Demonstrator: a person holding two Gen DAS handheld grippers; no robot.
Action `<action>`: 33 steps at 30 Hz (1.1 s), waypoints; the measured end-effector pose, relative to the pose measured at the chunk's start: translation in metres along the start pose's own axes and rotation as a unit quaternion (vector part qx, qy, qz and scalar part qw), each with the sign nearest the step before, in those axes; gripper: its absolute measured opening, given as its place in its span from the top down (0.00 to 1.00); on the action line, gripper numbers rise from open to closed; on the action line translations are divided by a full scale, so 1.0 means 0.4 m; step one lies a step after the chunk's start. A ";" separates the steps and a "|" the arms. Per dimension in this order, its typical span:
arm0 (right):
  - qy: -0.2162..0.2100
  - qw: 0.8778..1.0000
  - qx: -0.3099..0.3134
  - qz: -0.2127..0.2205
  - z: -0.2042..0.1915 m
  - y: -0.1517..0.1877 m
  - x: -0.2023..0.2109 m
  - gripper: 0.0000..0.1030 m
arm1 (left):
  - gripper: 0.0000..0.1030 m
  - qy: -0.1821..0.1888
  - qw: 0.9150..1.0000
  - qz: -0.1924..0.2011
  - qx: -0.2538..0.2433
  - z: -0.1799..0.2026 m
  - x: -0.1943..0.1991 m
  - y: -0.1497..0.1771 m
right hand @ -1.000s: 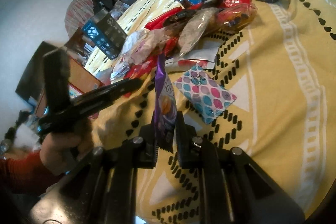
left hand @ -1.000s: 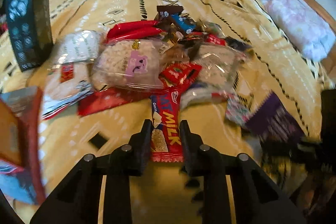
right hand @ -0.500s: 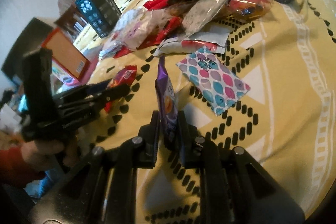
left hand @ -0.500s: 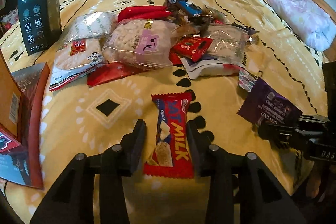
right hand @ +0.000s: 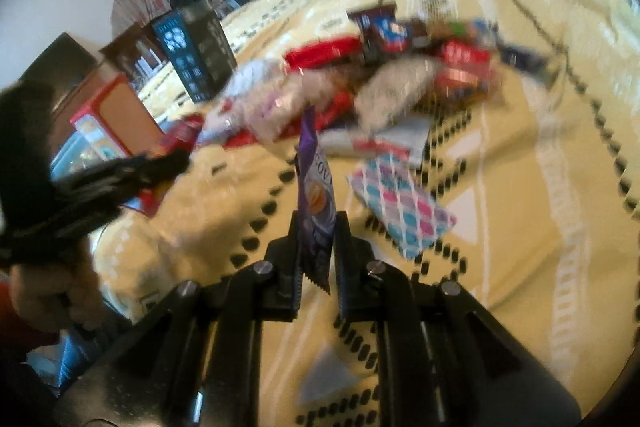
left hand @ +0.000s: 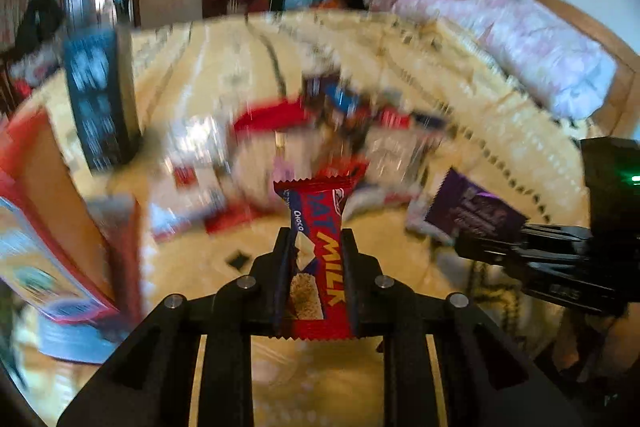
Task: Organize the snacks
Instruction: 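Carry the MILK bar with the left gripper while the right carries the purple packet to the bowl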
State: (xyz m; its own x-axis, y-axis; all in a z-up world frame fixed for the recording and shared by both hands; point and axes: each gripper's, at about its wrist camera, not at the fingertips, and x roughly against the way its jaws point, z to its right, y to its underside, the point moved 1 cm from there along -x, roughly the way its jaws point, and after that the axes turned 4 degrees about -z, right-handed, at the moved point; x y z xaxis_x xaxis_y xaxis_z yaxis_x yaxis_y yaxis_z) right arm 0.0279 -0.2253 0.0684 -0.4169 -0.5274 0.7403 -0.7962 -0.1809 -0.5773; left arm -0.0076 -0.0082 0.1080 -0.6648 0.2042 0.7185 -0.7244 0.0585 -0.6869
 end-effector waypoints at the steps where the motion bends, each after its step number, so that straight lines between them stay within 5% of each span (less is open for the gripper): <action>1: 0.002 1.000 0.004 0.009 -0.011 -0.012 0.014 0.87 | 0.78 -0.003 1.000 0.014 -0.005 0.002 0.030 -0.010; 8: 0.000 0.997 0.046 0.068 -0.118 -0.116 0.104 0.87 | 0.79 -0.046 0.994 0.096 -0.009 -0.028 0.206 -0.073; 17: -0.042 0.983 0.134 0.118 -0.363 -0.279 0.141 0.87 | 0.79 -0.104 0.980 0.160 0.045 -0.190 0.403 -0.087; 26: -0.129 0.964 0.200 0.117 -0.659 -0.374 0.073 0.87 | 0.79 -0.201 0.952 0.186 0.139 -0.440 0.580 -0.072; 33: -0.187 0.949 0.240 0.082 -0.868 -0.398 -0.013 0.87 | 0.79 -0.271 0.924 0.153 0.224 -0.642 0.647 -0.017</action>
State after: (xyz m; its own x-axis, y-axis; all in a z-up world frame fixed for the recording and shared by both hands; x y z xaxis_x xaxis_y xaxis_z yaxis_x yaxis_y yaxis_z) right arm 0.0045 0.0943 0.2761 -0.2621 -0.8224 0.5050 -0.4045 -0.3815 -0.8312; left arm -0.1278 0.2952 0.2704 -0.7565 -0.3816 0.5311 -0.4102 -0.3557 -0.8398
